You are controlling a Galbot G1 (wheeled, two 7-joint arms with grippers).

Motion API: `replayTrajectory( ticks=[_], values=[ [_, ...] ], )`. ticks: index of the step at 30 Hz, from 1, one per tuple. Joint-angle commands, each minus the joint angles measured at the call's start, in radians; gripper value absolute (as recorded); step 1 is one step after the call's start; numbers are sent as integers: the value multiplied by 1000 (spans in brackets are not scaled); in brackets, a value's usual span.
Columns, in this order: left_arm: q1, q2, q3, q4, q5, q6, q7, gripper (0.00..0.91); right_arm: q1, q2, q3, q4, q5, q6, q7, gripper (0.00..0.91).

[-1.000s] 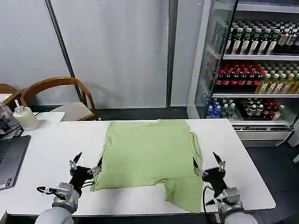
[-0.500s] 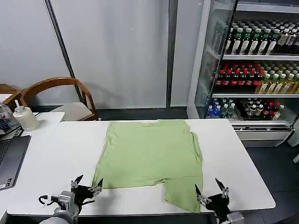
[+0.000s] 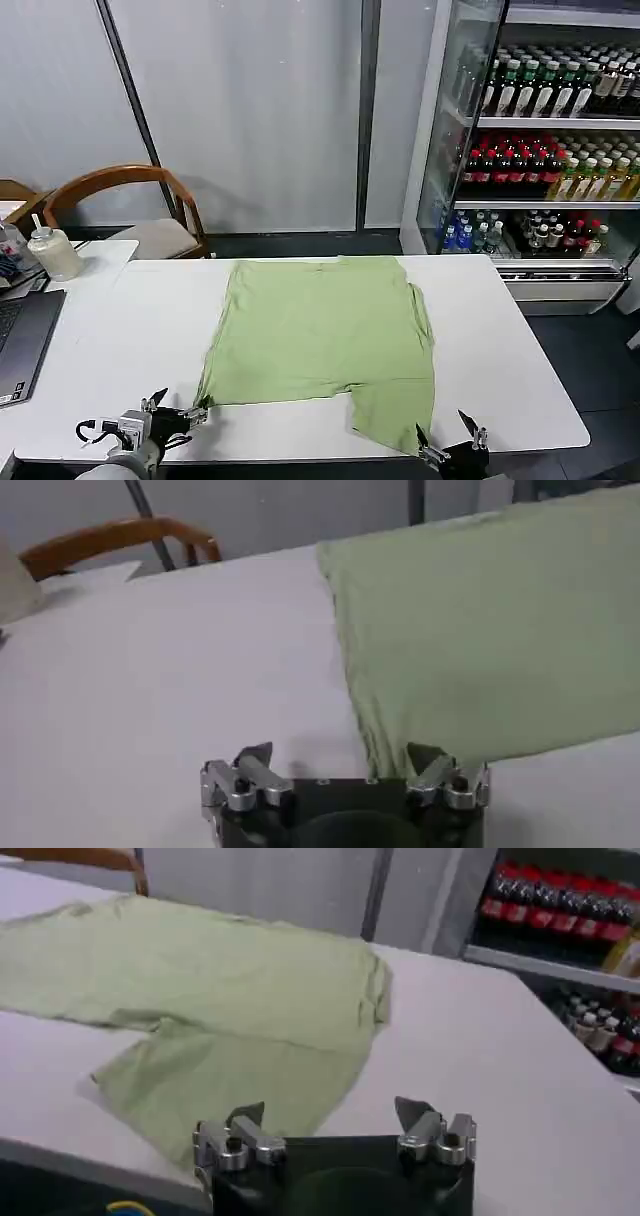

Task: Fold and organize the clothes.

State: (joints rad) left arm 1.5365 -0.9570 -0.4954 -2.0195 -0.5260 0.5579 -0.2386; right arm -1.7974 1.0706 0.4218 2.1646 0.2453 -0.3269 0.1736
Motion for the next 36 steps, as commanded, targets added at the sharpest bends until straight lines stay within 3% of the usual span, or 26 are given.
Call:
replayTrajectory(
  ticks=[1, 10, 11, 12, 13, 14, 15, 31, 36],
  values=[
    [-9, -1, -4, 40, -15, 16, -3, 907, -14, 1, -3, -3, 4, -13, -3, 907],
    [-10, -6, -1, 27, -10, 18, -4, 907, -9, -1, -20, -5, 17, -15, -13, 907],
    [-10, -7, -1, 27, -5, 18, -4, 50, -6, -1, -28, -7, 22, -21, -15, 836],
    [-10, -7, 0, 29, 0, 18, -5, 40, -5, 0, -31, -9, 27, -21, -15, 665],
    [-9, -7, 2, 32, 3, 15, -2, 40, -3, 0, -34, -11, 32, -20, -15, 202],
    [-7, -8, 5, 33, 1, 5, -4, 40, 1, 0, -41, -16, 48, -20, -16, 50],
    [-3, -9, 7, 33, 1, -6, -4, 40, 3, 0, -42, -19, 50, -19, -17, 0],
    [12, -22, 24, 22, -48, -10, -5, 40, 36, 9, -51, -31, 79, -13, -25, 0],
    [0, -19, 30, 17, -51, -21, 7, 30, 62, 4, -43, -11, 86, 25, -31, 0]
  ],
)
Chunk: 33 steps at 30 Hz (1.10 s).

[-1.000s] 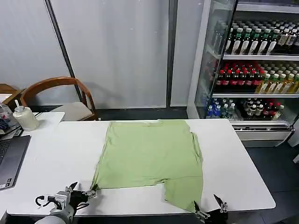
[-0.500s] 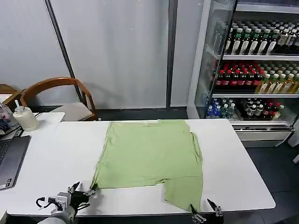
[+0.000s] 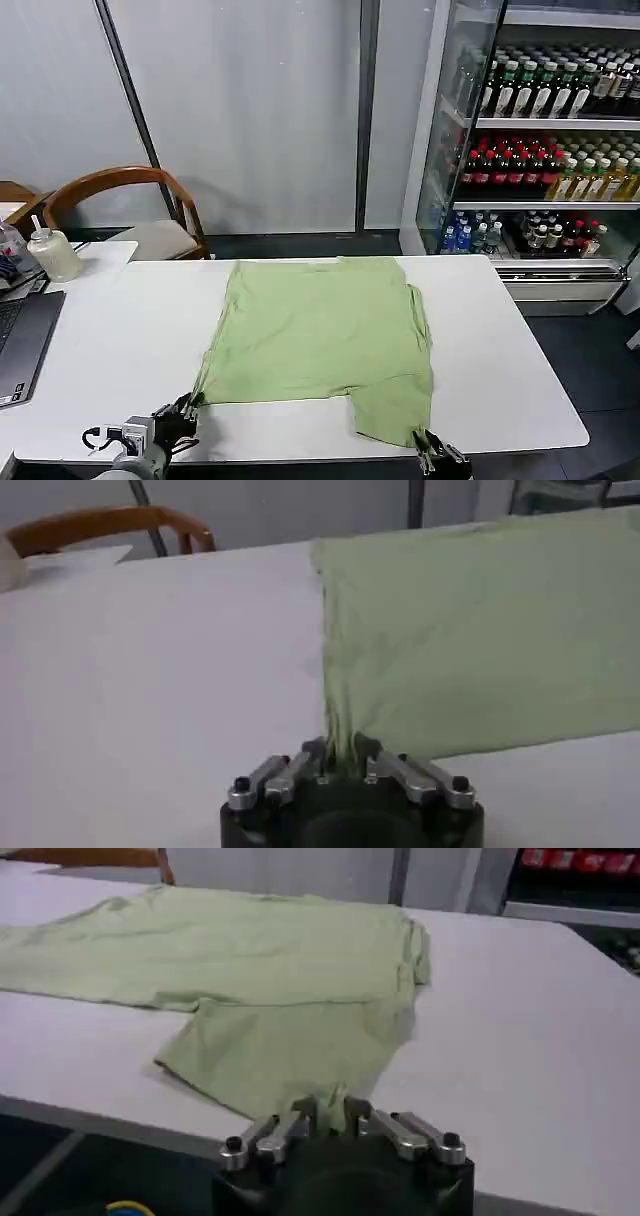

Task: Fold and organize the clothes.

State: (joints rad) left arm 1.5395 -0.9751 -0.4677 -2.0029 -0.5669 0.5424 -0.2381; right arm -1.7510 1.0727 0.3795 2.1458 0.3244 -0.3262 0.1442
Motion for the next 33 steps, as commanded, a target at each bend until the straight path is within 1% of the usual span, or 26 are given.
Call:
replayTrajectory(
  ticks=[1, 2, 6, 10, 14, 20, 27, 33],
  values=[
    [-7, 0, 4, -2, -13, -15, 10, 30, 22, 0, 2, 14, 11, 25, -1, 0],
    [-15, 1, 4, -8, -19, -22, 14, 10, 35, -1, 4, 27, 20, 24, -1, 0],
    [-73, 5, -1, -32, -51, -25, 23, 10, 106, -10, 16, 46, 55, 19, 1, 0],
    [-156, 15, -9, -1, -69, -26, 52, 10, 178, -20, 11, 19, 72, 3, 3, 0],
    [-213, 18, 2, 41, -79, -49, 86, 10, 257, -28, 2, -9, 100, -14, 5, 0],
    [-349, 0, 21, 138, -118, -76, 109, 10, 429, -30, -39, -91, 119, -40, 7, 0],
    [-435, -26, 29, 215, -132, -85, 118, 10, 572, -18, -90, -209, 126, -54, 0, 0],
    [-478, -31, 49, 296, -132, -100, 138, 10, 672, 8, -138, -322, 108, -49, -7, 0]
  ],
)
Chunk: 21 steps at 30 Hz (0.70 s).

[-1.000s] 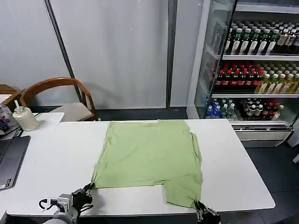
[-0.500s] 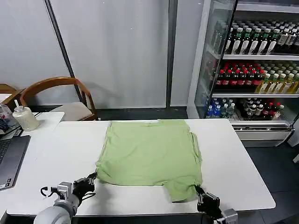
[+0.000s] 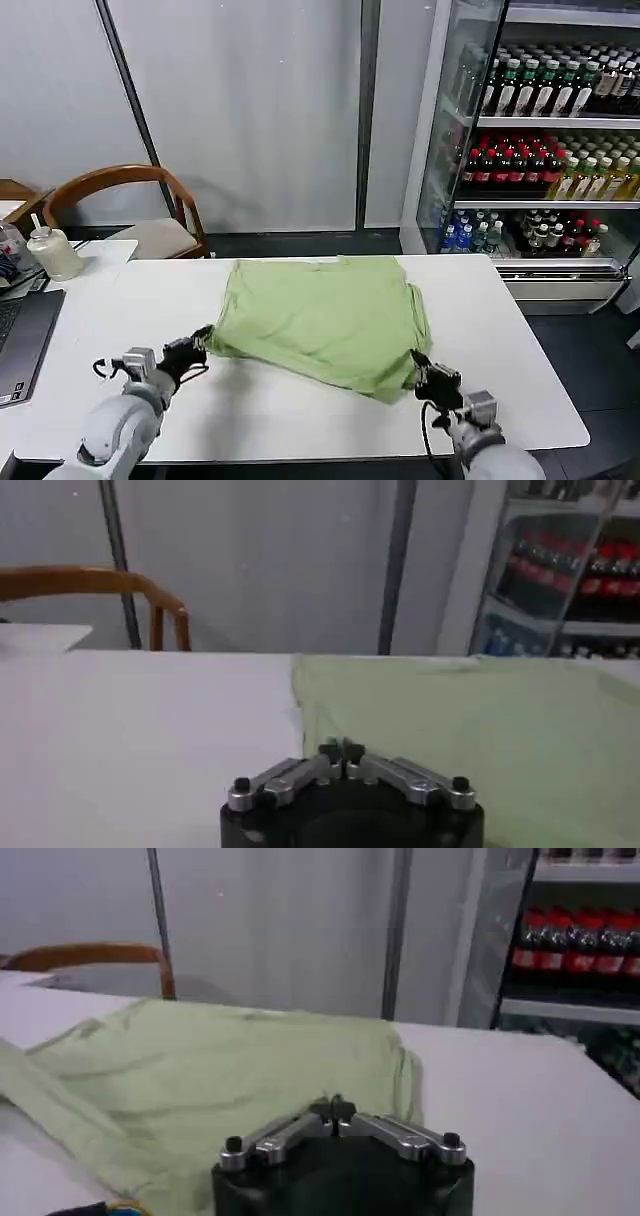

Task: Fold and organize the clothes.

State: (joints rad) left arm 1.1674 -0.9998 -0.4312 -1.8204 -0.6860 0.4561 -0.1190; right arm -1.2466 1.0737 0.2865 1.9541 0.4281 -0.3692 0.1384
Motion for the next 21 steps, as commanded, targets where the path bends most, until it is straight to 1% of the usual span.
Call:
replayTrajectory(
  ticks=[1, 7, 13, 18, 21],
  values=[
    [-111, -10, 20, 127, -11, -16, 22, 20, 185, 9, -48, -146, 4, -4, -2, 0],
    [-138, -23, 51, 183, -4, -26, 37, 10, 272, 15, -63, -221, 5, -1, -7, 0],
    [-137, -23, 69, 179, -3, -29, 48, 10, 339, 22, -64, -268, -7, 1, -9, 0],
    [-132, -21, 84, 178, 7, -36, 58, 10, 352, 8, -74, -294, -8, 2, -21, 0],
    [-146, -24, 86, 198, 9, -40, 63, 10, 343, 12, -88, -304, -23, 9, -25, 0]
  ],
)
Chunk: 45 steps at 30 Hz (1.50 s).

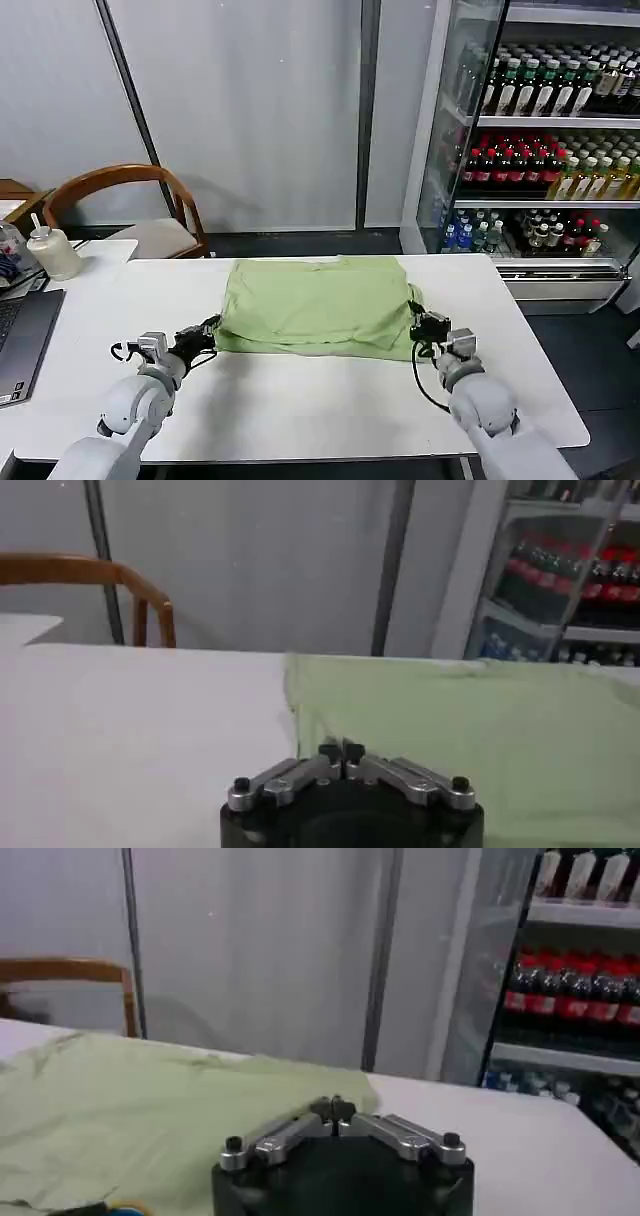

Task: Fold and organize the clothes.

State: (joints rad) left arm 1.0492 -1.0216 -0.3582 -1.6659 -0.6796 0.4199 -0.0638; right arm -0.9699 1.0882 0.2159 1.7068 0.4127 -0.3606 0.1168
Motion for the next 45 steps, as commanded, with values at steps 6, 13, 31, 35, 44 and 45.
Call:
replayTrajectory(
  ticks=[6, 13, 31, 35, 44, 45],
  values=[
    [-66, -4, 31, 79, 3, -9, 20, 10, 51, 15, -26, -69, -29, 10, -6, 0],
    [-84, -5, 32, 98, 3, -12, 24, 10, 65, 21, -15, -98, -39, 28, -10, 0],
    [-96, -3, 57, 143, 27, -25, 37, 20, 125, 54, -40, -203, -88, 47, -12, 0],
    [-95, -9, 56, 160, 31, -34, 43, 20, 129, 56, -44, -216, -106, 45, -8, 0],
    [-99, -1, 41, 161, 29, -35, 45, 20, 132, 60, -37, -227, -108, 46, -2, 0],
    [-100, -1, 42, 162, 29, -35, 45, 20, 134, 62, -36, -227, -108, 47, -3, 0]
  ],
)
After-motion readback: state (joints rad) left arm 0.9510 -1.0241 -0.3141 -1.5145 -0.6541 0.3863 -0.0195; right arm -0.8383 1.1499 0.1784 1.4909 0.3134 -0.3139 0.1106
